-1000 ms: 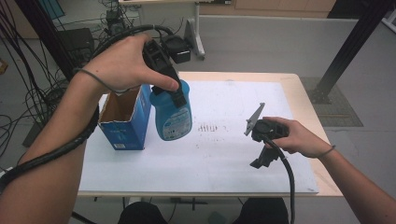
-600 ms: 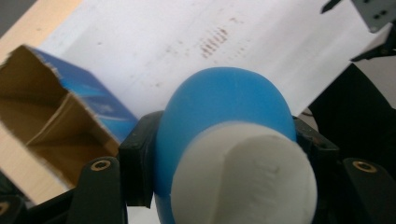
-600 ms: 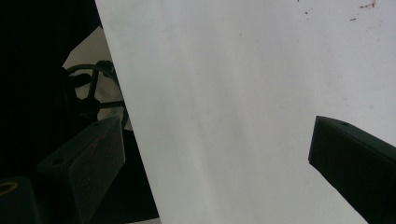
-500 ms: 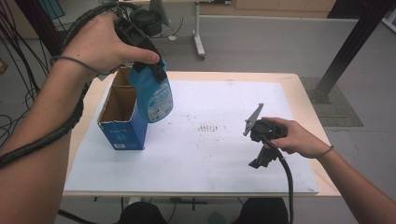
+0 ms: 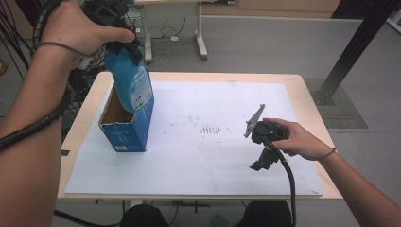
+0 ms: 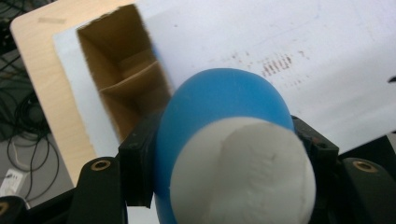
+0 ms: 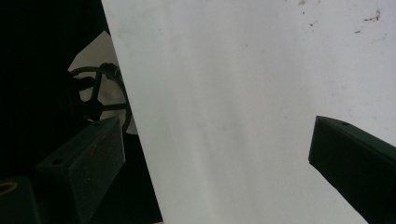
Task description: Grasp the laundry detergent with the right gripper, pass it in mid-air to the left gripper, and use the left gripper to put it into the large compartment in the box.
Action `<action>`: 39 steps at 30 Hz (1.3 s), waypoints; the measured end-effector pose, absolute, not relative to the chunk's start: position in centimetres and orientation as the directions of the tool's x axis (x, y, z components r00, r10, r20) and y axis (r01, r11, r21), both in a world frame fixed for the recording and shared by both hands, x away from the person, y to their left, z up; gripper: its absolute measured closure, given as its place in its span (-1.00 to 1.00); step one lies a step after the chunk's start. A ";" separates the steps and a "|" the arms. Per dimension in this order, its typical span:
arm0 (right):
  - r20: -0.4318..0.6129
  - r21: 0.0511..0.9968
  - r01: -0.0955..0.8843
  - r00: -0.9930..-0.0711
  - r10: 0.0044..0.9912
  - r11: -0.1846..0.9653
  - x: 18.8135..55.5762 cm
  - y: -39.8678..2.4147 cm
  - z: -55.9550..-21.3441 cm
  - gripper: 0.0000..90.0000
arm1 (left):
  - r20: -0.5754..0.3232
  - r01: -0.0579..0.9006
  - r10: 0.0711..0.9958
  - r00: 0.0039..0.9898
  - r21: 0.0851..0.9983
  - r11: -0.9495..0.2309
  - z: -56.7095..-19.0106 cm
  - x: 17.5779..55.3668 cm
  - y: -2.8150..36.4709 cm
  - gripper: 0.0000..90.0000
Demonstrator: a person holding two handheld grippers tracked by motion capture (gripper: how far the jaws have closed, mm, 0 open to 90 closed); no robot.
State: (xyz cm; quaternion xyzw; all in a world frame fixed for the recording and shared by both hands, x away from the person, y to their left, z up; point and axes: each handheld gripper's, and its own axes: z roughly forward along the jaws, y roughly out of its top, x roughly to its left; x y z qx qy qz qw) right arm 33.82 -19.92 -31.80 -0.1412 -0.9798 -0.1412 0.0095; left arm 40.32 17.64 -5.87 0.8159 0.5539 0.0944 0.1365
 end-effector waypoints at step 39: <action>0.047 0.285 0.269 -0.963 0.267 0.920 33.8 -19.0 -31.7 -0.88 | 0.016 0.937 0.995 0.099 0.334 -0.099 -8.9 44.1 22.6 -0.17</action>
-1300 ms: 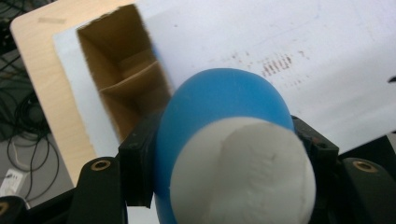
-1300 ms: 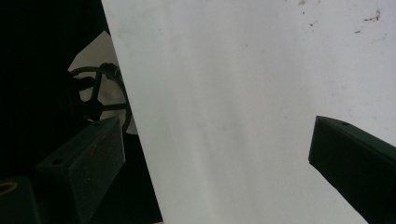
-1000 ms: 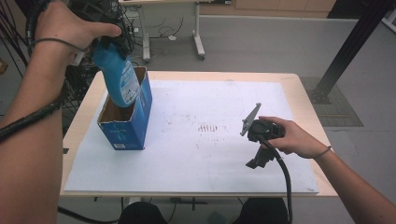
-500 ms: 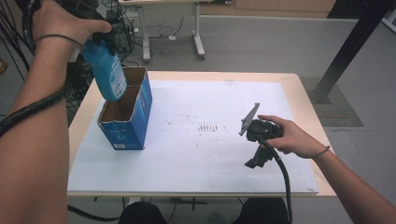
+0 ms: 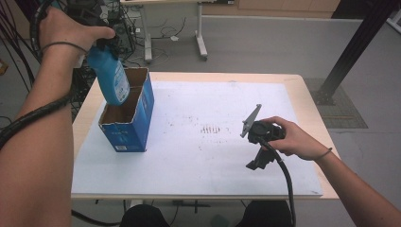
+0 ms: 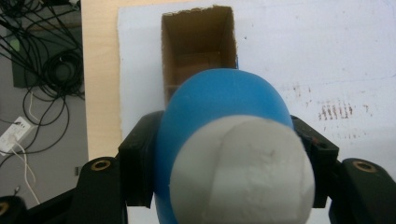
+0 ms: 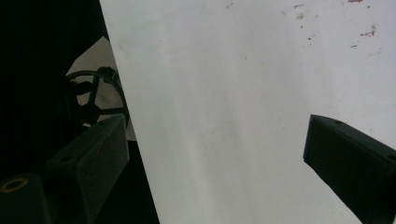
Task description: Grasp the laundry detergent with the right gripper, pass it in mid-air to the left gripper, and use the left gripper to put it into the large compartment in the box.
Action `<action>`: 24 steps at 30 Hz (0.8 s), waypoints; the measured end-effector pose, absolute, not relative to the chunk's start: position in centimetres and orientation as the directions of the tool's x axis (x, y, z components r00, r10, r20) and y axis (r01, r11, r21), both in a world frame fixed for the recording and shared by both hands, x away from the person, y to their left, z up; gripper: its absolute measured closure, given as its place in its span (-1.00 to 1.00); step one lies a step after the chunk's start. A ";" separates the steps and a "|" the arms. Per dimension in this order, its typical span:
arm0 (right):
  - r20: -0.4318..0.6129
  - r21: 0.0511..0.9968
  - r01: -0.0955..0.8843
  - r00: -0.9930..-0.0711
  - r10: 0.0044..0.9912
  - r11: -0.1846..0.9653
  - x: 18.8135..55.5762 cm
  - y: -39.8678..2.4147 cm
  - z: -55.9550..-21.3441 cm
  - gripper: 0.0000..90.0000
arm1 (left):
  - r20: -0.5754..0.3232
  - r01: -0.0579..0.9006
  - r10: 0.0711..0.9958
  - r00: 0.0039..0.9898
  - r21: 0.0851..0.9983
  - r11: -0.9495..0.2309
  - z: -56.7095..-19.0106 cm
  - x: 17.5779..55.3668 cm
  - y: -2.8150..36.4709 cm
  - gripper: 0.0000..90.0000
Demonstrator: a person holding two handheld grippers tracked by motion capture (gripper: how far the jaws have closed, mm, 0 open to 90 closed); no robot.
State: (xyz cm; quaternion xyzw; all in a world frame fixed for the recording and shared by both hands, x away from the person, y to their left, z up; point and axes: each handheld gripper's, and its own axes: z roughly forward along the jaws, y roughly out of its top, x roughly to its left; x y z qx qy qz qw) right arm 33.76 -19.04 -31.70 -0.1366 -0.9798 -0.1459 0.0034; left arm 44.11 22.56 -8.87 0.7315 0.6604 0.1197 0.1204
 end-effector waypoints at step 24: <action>0.045 0.290 0.260 -0.965 0.259 0.921 33.7 -18.7 -31.8 -0.89 | 0.015 0.943 0.996 0.083 0.323 -0.083 -13.2 44.6 22.7 -0.17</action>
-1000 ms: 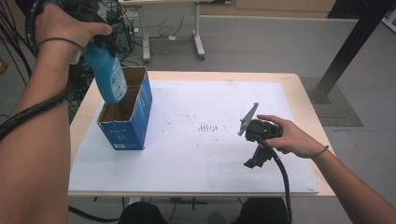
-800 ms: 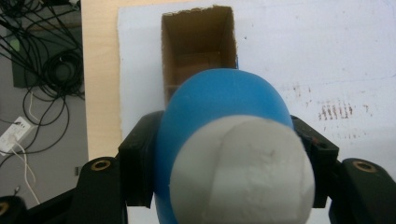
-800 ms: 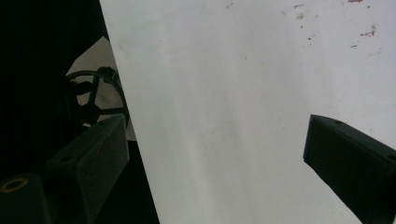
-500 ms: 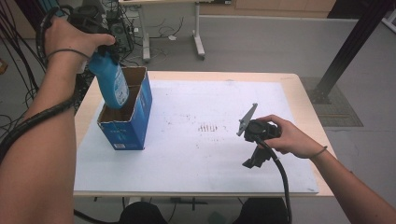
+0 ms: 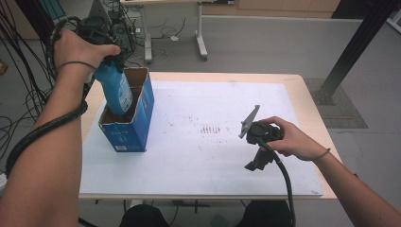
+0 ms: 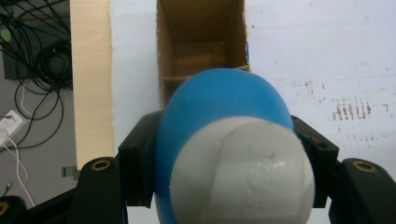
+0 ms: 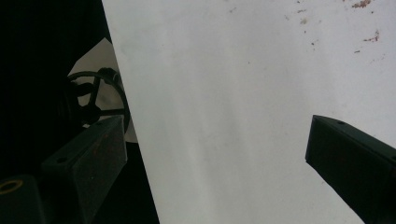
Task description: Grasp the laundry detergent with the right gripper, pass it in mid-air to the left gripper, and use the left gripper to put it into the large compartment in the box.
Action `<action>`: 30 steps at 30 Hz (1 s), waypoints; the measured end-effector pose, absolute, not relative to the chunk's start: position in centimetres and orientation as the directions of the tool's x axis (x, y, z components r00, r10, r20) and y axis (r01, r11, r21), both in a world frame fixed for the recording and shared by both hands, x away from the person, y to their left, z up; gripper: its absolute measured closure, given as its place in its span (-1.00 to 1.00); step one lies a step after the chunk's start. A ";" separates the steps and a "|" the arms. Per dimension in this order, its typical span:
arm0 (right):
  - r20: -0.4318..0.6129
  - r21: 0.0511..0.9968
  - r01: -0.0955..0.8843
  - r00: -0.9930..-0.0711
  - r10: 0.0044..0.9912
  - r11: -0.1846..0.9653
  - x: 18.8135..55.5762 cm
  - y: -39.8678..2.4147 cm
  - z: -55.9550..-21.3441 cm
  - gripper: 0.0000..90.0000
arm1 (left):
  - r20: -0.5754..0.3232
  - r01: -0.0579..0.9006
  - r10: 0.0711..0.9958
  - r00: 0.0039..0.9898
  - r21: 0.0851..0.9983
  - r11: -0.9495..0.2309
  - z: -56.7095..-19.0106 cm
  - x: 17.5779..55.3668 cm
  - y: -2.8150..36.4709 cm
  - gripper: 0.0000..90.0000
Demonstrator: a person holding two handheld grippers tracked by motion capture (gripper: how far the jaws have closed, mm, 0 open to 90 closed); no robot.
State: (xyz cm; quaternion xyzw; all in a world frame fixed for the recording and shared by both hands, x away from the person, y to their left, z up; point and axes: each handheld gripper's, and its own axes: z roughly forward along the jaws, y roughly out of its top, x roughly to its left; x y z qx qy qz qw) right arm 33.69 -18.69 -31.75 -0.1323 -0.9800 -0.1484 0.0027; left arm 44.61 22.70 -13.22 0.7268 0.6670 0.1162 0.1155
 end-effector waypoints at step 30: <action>0.046 0.301 0.256 -0.966 0.254 0.919 33.7 -18.6 -31.7 -0.89 | 0.009 0.955 0.998 0.061 0.291 -0.061 -19.1 45.0 22.9 -0.17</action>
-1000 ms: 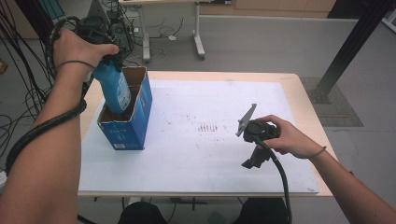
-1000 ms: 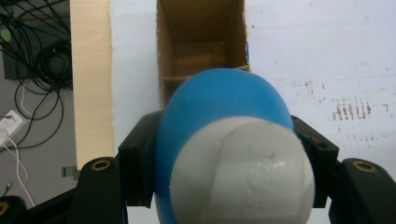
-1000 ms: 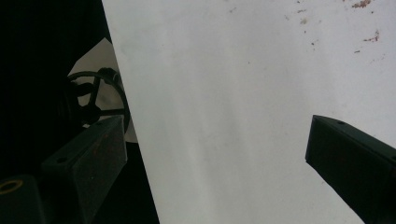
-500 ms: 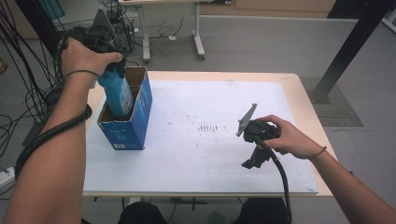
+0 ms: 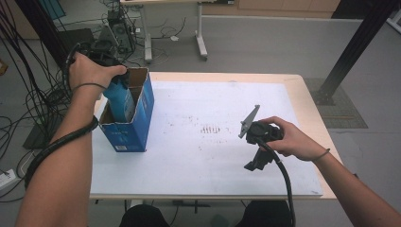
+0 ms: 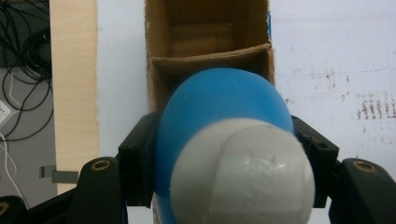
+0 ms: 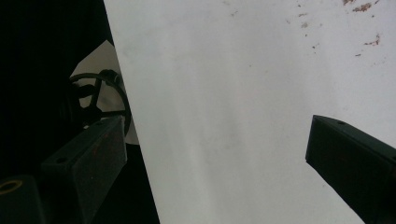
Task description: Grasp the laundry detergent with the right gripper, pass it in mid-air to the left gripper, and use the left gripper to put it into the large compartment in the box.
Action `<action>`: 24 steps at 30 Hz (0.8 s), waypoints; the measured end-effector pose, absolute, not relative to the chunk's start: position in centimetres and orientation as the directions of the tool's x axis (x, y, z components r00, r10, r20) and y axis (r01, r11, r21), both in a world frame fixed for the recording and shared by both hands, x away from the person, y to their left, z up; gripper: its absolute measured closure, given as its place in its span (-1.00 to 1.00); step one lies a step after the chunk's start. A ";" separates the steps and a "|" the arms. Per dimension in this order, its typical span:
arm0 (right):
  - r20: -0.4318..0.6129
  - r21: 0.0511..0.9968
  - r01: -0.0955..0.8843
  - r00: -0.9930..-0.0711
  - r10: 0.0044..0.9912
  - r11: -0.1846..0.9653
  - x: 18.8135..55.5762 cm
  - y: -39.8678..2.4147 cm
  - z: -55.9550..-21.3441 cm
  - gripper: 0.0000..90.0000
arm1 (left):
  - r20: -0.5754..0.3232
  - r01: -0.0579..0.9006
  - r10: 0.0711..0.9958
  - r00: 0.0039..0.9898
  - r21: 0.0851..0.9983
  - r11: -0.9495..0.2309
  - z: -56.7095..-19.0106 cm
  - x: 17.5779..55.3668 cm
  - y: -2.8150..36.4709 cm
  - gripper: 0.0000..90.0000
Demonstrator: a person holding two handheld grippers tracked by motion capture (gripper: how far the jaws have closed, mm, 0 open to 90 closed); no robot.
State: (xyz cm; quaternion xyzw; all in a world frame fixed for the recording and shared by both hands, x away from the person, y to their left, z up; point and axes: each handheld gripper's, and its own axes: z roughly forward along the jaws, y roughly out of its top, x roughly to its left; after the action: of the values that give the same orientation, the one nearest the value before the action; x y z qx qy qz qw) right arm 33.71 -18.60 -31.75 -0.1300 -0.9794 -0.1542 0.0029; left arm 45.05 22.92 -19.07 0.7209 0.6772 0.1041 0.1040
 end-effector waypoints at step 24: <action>0.051 0.301 0.265 -0.964 0.263 0.916 33.7 -18.7 -32.0 -0.89 | 0.006 0.958 0.999 0.048 0.283 -0.048 -23.5 45.0 22.9 -0.17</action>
State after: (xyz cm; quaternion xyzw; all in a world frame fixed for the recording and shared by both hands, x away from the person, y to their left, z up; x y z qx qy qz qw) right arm 33.74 -18.67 -32.01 -0.1348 -0.9788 -0.1543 0.0047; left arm 45.04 22.88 -23.46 0.7168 0.6825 0.1008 0.1013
